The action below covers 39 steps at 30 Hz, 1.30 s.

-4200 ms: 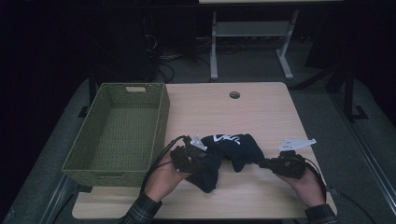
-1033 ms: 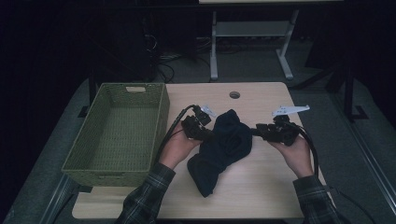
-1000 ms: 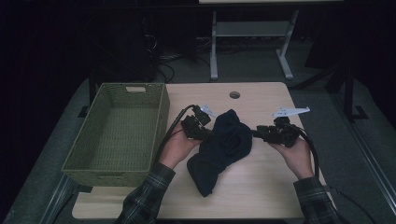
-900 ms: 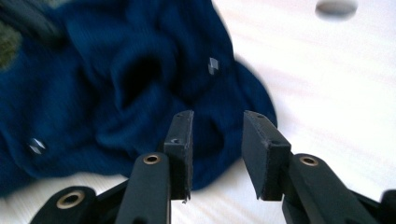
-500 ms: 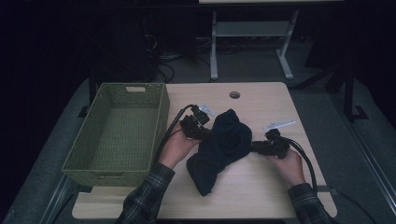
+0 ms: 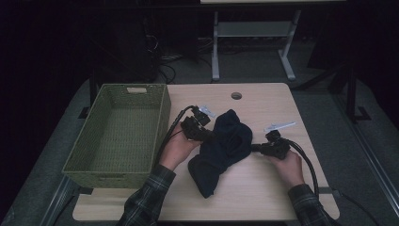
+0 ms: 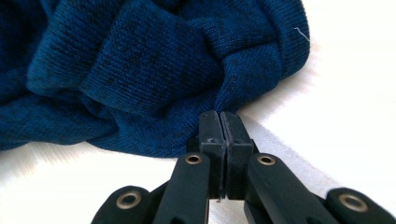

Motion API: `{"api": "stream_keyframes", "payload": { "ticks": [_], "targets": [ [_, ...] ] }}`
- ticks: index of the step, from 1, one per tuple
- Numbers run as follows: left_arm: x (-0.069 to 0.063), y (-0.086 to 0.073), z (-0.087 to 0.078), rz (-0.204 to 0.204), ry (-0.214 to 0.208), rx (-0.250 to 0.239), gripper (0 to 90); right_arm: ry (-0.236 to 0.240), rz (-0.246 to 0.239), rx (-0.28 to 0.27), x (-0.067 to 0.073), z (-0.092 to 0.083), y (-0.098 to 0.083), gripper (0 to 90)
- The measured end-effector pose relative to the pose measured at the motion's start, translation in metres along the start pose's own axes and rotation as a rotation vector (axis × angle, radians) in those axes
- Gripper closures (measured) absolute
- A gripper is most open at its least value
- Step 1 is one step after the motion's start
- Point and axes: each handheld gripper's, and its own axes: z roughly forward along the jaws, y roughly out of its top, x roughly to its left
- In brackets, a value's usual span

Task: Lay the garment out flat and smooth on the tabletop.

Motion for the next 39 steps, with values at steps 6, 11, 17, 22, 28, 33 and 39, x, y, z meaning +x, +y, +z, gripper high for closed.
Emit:
{"api": "stream_keyframes", "payload": {
  "ticks": [6,11,17,22,28,33,39],
  "targets": [
    [-0.007,0.006,-0.013,0.010,-0.020,-0.059,86.6,-0.031,-0.041,-0.106,0.006,-0.038,0.009,89.5],
    [-0.018,0.017,-0.032,0.041,-0.025,-0.118,86.7,-0.050,-0.045,-0.169,0.010,-0.071,0.019,89.5],
    [-0.026,0.027,-0.051,0.069,-0.019,-0.168,86.7,-0.084,-0.090,-0.230,0.020,-0.109,0.034,89.5],
    [-0.031,0.034,-0.065,0.083,-0.010,-0.200,86.7,-0.112,-0.160,-0.292,0.042,-0.152,0.051,89.6],
    [-0.026,0.031,-0.073,0.057,-0.005,-0.228,86.7,-0.139,-0.246,-0.313,0.068,-0.174,0.062,89.6],
    [-0.017,0.025,-0.058,0.030,0.029,-0.197,86.6,-0.170,-0.267,-0.292,0.070,-0.164,0.069,89.6],
    [-0.001,0.016,-0.027,-0.022,0.093,-0.137,86.6,-0.154,-0.210,-0.236,0.047,-0.119,0.073,89.6]
  ]
}}
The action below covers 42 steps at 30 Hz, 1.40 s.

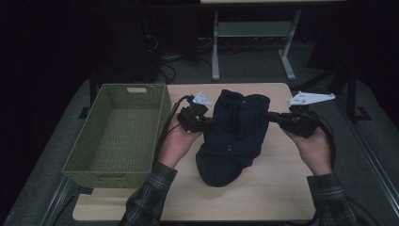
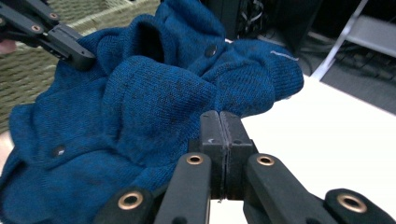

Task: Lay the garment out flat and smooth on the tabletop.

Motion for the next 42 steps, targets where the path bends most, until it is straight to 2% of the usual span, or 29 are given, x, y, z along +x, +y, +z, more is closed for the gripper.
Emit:
{"api": "stream_keyframes", "payload": {
  "ticks": [2,3,5,9,10,12,14,16,17,18,19,22,24,25,27,28,29,30,33,34,35,38,39,40,42],
  "targets": [
    [0.003,-0.002,0.005,-0.009,0.009,0.009,86.6,0.009,0.024,0.015,-0.006,0.017,-0.003,89.5],
    [0.009,-0.004,0.012,-0.033,0.027,0.022,86.6,0.016,0.040,0.025,-0.009,0.027,-0.005,89.5],
    [0.015,-0.007,0.020,-0.045,0.057,0.045,86.5,0.020,0.055,0.040,-0.013,0.042,-0.006,89.5],
    [0.023,-0.011,0.031,-0.071,0.086,0.067,86.2,0.028,0.075,0.077,-0.021,0.075,-0.010,89.5],
    [0.028,-0.014,0.039,-0.098,0.097,0.074,86.2,0.028,0.087,0.091,-0.023,0.082,-0.011,89.5],
    [0.031,-0.017,0.043,-0.113,0.103,0.080,86.0,0.029,0.095,0.106,-0.025,0.097,-0.014,89.4],
    [0.040,-0.023,0.054,-0.144,0.104,0.105,85.3,0.027,0.099,0.118,-0.028,0.110,-0.016,89.2],
    [0.042,-0.027,0.060,-0.161,0.114,0.110,81.5,0.031,0.101,0.129,-0.029,0.120,-0.019,89.7],
    [0.043,-0.029,0.062,-0.162,0.126,0.112,76.7,0.028,0.091,0.127,-0.030,0.123,-0.020,85.1],
    [0.043,-0.030,0.062,-0.169,0.132,0.109,71.3,0.027,0.099,0.122,-0.029,0.125,-0.019,78.4],
    [0.043,-0.031,0.062,-0.165,0.139,0.108,67.9,0.034,0.096,0.115,-0.029,0.125,-0.019,77.7],
    [0.041,-0.033,0.057,-0.157,0.141,0.105,55.7,0.045,0.081,0.106,-0.024,0.117,-0.019,77.3],
    [0.038,-0.033,0.054,-0.151,0.138,0.103,55.2,0.065,0.073,0.101,-0.021,0.110,-0.021,80.5],
    [0.032,-0.034,0.050,-0.149,0.113,0.091,56.2,0.074,0.068,0.098,-0.019,0.106,-0.023,83.0],
    [0.026,-0.035,0.045,-0.134,0.092,0.094,65.1,0.098,0.065,0.102,-0.014,0.097,-0.027,89.6],
    [0.022,-0.036,0.044,-0.129,0.081,0.088,70.2,0.108,0.059,0.097,-0.011,0.093,-0.030,89.8],
    [0.022,-0.036,0.044,-0.129,0.081,0.088,75.3,0.108,0.059,0.097,-0.011,0.093,-0.030,89.8],
    [0.016,-0.039,0.043,-0.109,0.080,0.106,79.6,0.129,0.057,0.106,-0.004,0.086,-0.037,89.9],
    [0.010,-0.043,0.043,-0.103,0.077,0.111,87.5,0.152,0.057,0.105,0.003,0.080,-0.045,89.9],
    [0.008,-0.046,0.045,-0.102,0.078,0.113,88.9,0.170,0.043,0.110,0.011,0.075,-0.052,89.9],
    [0.006,-0.048,0.045,-0.095,0.076,0.114,88.9,0.170,0.043,0.110,0.011,0.075,-0.052,89.9],
    [0.001,-0.054,0.045,-0.091,0.067,0.100,90.0,0.195,0.013,0.127,0.028,0.071,-0.067,90.0],
    [0.000,-0.055,0.046,-0.090,0.066,0.097,90.0,0.195,0.013,0.127,0.028,0.071,-0.067,90.0],
    [0.000,-0.056,0.046,-0.087,0.068,0.099,89.8,0.194,-0.005,0.144,0.034,0.074,-0.073,90.0],
    [0.002,-0.057,0.050,-0.095,0.079,0.086,89.4,0.197,-0.003,0.163,0.038,0.080,-0.078,90.0]
  ]
}}
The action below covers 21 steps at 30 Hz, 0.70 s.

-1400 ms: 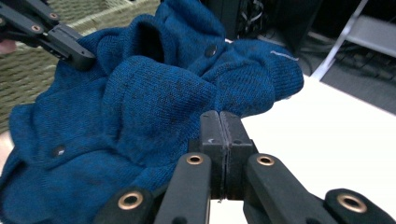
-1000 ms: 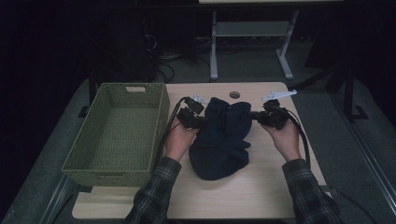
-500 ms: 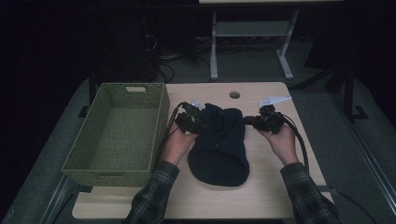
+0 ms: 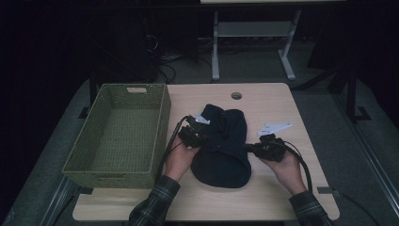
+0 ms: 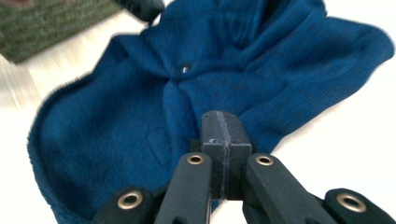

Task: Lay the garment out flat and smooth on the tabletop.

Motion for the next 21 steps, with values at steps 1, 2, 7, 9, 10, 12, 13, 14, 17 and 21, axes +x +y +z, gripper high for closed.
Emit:
{"api": "stream_keyframes", "payload": {
  "ticks": [1,2,7,9,10,12,13,14,17,21],
  "targets": [
    [0.000,0.000,0.000,0.000,0.000,0.000,89.4,0.001,0.002,0.015,0.001,0.005,-0.002,90.0],
    [0.003,0.001,0.002,-0.009,-0.001,0.000,89.4,0.006,0.004,0.033,0.001,0.010,-0.004,90.0],
    [0.008,0.001,0.012,-0.022,0.002,0.024,89.5,0.002,-0.008,0.110,-0.002,0.029,-0.014,90.0],
    [0.010,0.000,0.016,-0.024,-0.004,0.043,89.5,-0.002,-0.005,0.119,-0.002,0.031,-0.015,90.0],
    [0.010,-0.001,0.018,-0.023,-0.005,0.047,89.5,-0.020,-0.022,0.139,-0.003,0.032,-0.019,90.0],
    [0.009,-0.004,0.022,-0.016,-0.014,0.075,89.4,-0.024,-0.018,0.146,-0.006,0.031,-0.022,90.0],
    [0.009,-0.004,0.022,-0.016,-0.014,0.075,88.9,-0.029,-0.015,0.148,-0.007,0.030,-0.022,90.0],
    [0.006,-0.007,0.023,-0.010,-0.017,0.083,88.5,-0.038,-0.015,0.152,-0.008,0.029,-0.023,90.0],
    [0.003,-0.010,0.023,0.000,-0.011,0.094,87.9,-0.041,-0.010,0.150,-0.011,0.027,-0.024,90.0],
    [0.000,-0.016,0.030,0.011,-0.014,0.138,88.5,-0.047,-0.019,0.153,-0.011,0.027,-0.025,90.0]
  ]
}}
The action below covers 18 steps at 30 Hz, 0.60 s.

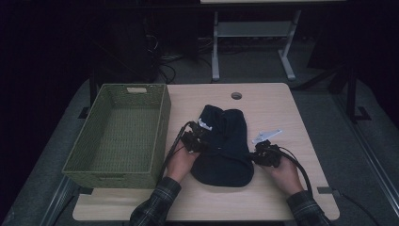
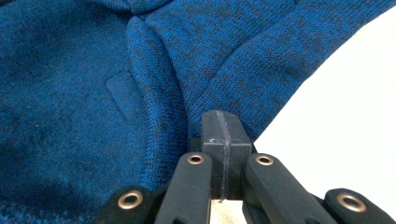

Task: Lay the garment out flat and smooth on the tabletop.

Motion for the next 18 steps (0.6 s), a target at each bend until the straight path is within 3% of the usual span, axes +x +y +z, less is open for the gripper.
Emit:
{"api": "stream_keyframes", "payload": {
  "ticks": [5,11,18],
  "targets": [
    [-0.004,-0.008,0.007,0.016,-0.009,0.028,90.0,-0.017,-0.019,0.012,0.003,-0.002,-0.001,90.0],
    [-0.015,-0.016,0.003,0.022,-0.071,0.025,90.0,-0.013,-0.032,0.017,0.007,-0.007,-0.008,90.0],
    [-0.035,-0.026,-0.001,0.069,-0.149,0.017,90.0,-0.007,-0.036,0.039,0.017,-0.025,-0.028,90.0]
  ]
}}
